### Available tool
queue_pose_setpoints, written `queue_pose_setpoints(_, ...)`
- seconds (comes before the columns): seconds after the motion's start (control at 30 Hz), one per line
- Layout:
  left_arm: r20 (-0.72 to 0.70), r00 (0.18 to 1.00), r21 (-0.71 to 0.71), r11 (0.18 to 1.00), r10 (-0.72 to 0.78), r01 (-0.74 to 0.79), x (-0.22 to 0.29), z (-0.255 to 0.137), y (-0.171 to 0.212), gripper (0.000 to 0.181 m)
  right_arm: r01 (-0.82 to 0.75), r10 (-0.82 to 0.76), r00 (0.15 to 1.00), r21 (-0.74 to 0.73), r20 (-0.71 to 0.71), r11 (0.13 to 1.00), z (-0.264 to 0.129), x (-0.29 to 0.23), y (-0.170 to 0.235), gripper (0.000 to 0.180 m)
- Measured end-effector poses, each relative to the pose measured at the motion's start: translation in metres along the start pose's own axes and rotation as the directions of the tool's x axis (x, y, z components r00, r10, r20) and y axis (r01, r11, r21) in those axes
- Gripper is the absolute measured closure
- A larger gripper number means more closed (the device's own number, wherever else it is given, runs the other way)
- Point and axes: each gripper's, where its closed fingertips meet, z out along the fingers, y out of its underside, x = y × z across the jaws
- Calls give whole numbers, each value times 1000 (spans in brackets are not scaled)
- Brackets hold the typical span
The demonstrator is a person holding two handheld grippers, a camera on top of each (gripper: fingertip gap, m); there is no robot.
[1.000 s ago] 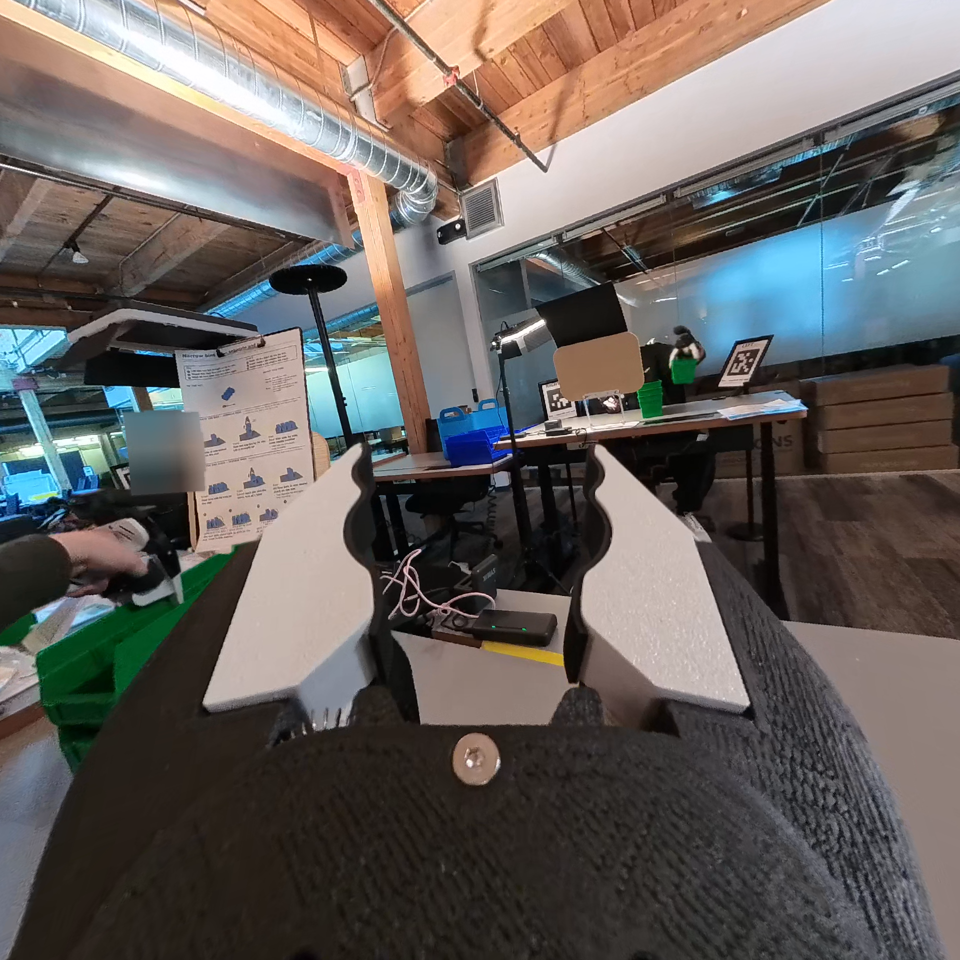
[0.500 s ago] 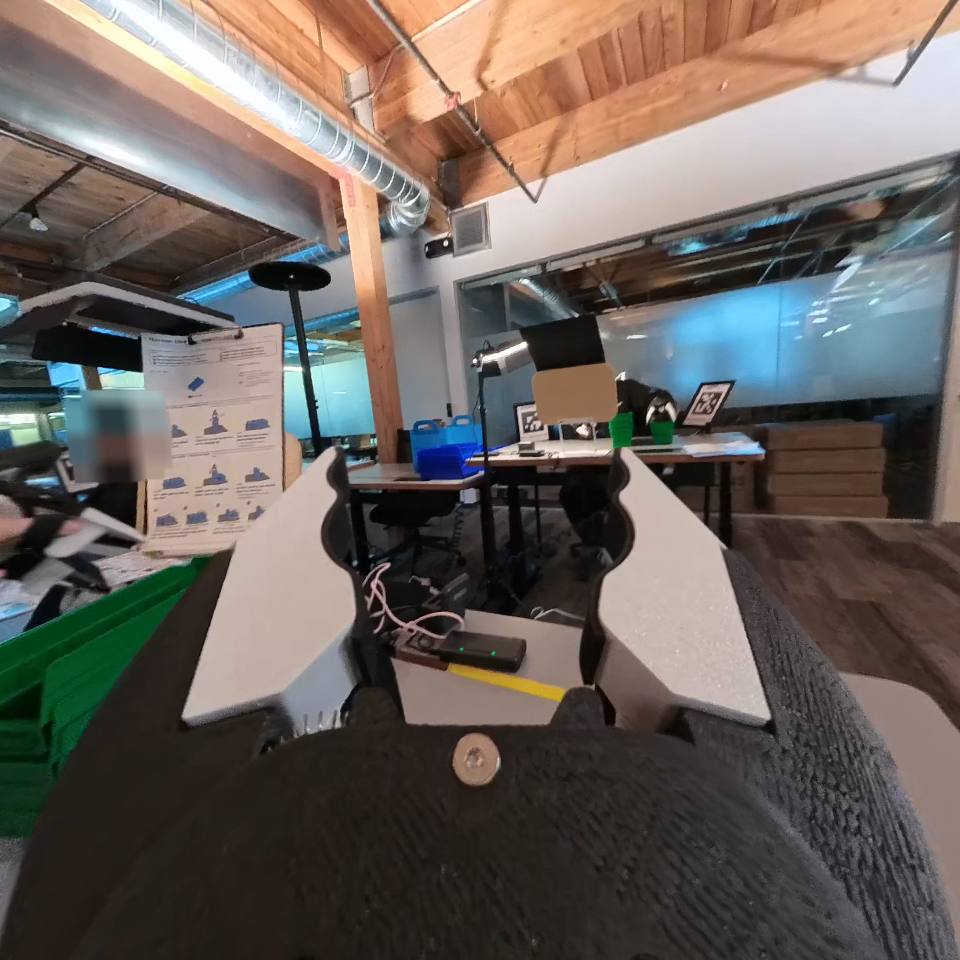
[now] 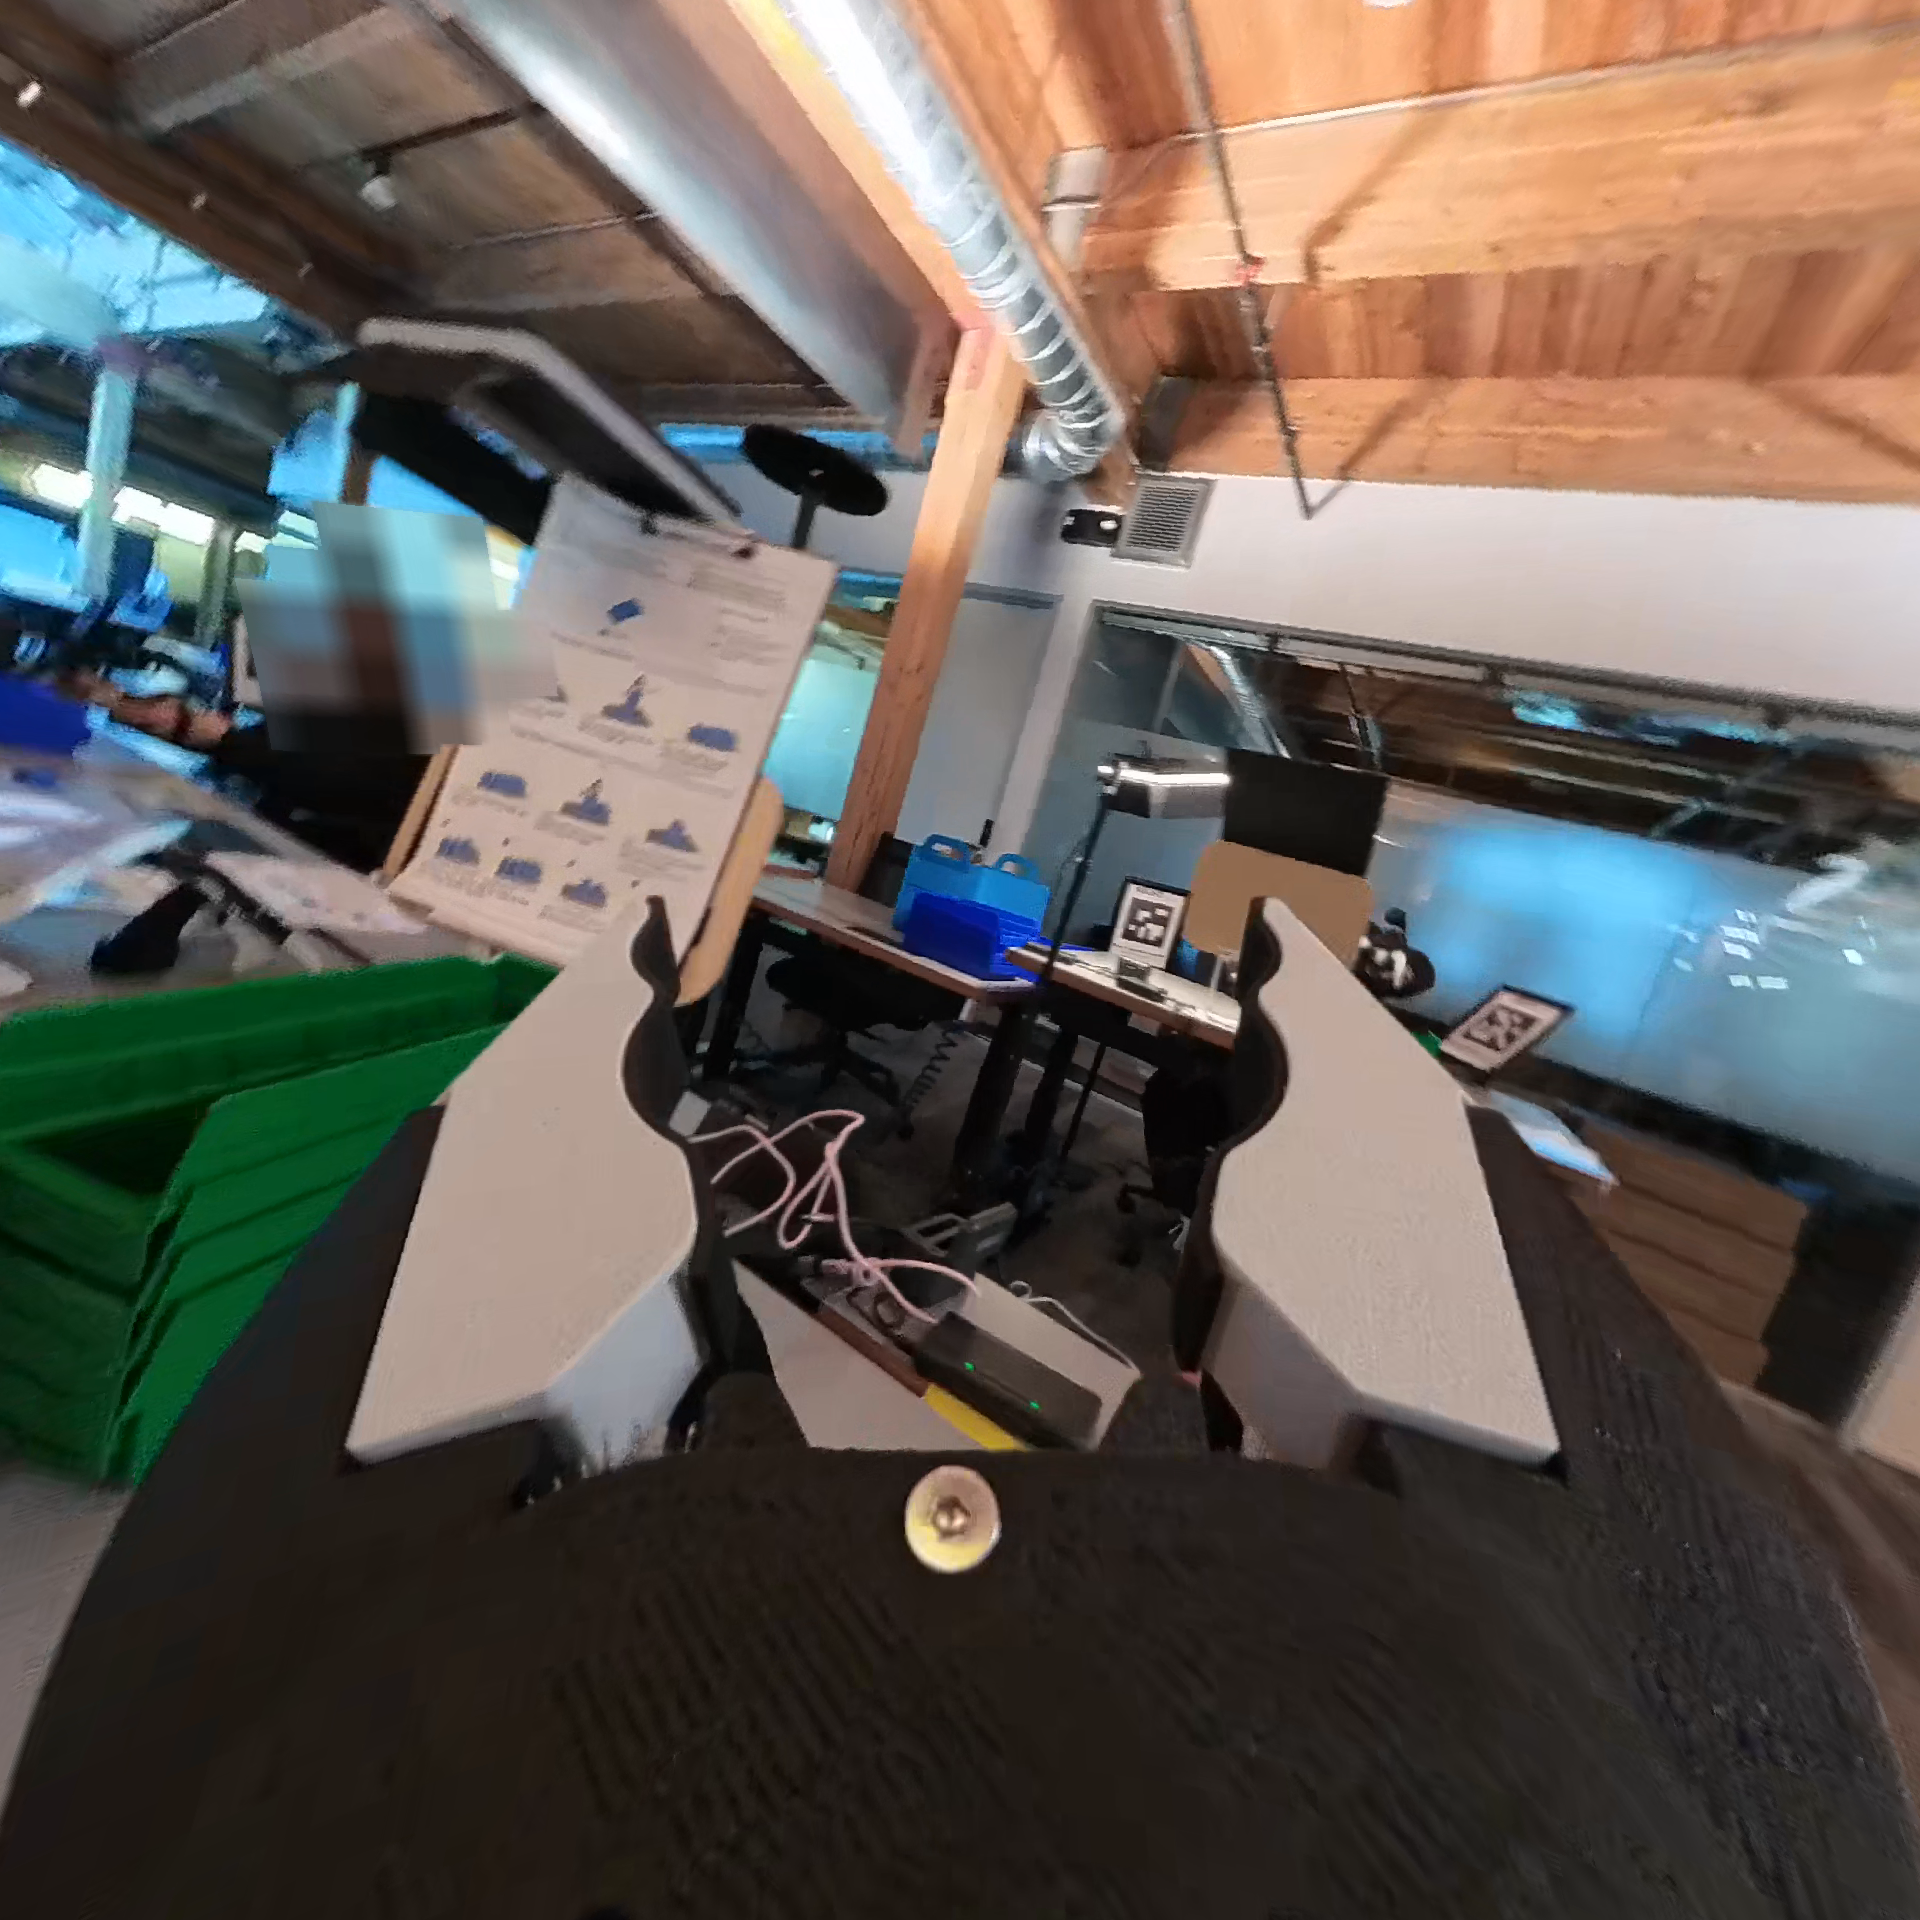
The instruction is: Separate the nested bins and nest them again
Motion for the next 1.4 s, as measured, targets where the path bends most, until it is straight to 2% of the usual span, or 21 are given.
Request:
queue_pose_setpoints(0.17, 58, 998, -117, 993, -1, 7, -16, 21, 77, 44, 166, -149, 959, -50, 243, 985, 30, -122, 29, 73)
queue_pose_setpoints(0.23, 84, 996, -147, 989, -4, 16, -23, 31, 101, 44, 267, -234, 916, -60, 327, 962, 37, -170, 49, 75)
queue_pose_setpoints(0.27, 79, 997, -150, 989, -7, 18, -24, 36, 110, 44, 317, -271, 889, -68, 370, 946, 39, -193, 61, 83)
queue_pose_setpoints(0.33, 35, 999, -123, 991, -41, 45, -17, 47, 123, 43, 387, -306, 828, -85, 470, 918, 39, -236, 84, 87)
queue_pose_setpoints(0.37, 28, 998, -158, 986, -54, 58, -14, 51, 129, 42, 413, -312, 803, -97, 509, 906, 39, -253, 94, 87)
queue_pose_setpoints(0.4, 22, 999, -180, 982, -49, 52, -13, 54, 128, 34, 441, -320, 776, -106, 544, 891, 39, -269, 102, 87)
queue_pose_setpoints(0.5, -1, 1000, -139, 990, 4, -4, -9, 60, 116, 39, 528, -384, 715, -92, 584, 844, 46, -298, 113, 91)
queue_pose_setpoints(0.6, -58, 996, -178, 983, -62, 50, -2, 64, 129, 37, 562, -413, 659, -46, 628, 826, 55, -324, 112, 101)
queue_pose_setpoints(0.67, -75, 994, -188, 980, -77, 62, -1, 66, 130, 34, 608, -403, 599, -65, 692, 792, 61, -340, 122, 101)
queue_pose_setpoints(0.73, -92, 993, -185, 981, -71, 53, 0, 67, 129, 34, 673, -365, 514, -101, 776, 733, 64, -355, 139, 99)
queue_pose_setpoints(0.87, -120, 991, -202, 979, -62, 37, 9, 71, 130, 34, 823, -395, 298, -24, 869, 568, 80, -375, 155, 100)
queue_pose_setpoints(0.93, -123, 991, -211, 977, -45, 18, 12, 72, 132, 34, 872, -344, 218, -23, 913, 490, 87, -378, 164, 102)
queue_pose_setpoints(1.07, -132, 990, -193, 981, -49, 23, 12, 71, 129, 33, 920, -124, 154, -96, 980, 381, 88, -377, 188, 107)
queue_pose_setpoints(1.13, -140, 989, -178, 984, -55, 29, 13, 70, 127, 34, 929, -70, 123, -90, 990, 360, 91, -379, 196, 121)
queue_pose_setpoints(1.27, -162, 984, -152, 987, -77, 52, 15, 66, 123, 35, 944, 58, 78, -93, 995, 317, 85, -384, 215, 128)
queue_pose_setpoints(1.4, -185, 979, -128, 990, -87, 64, 18, 62, 120, 38, 951, 193, 45, -102, 980, 292, 72, -389, 222, 146)
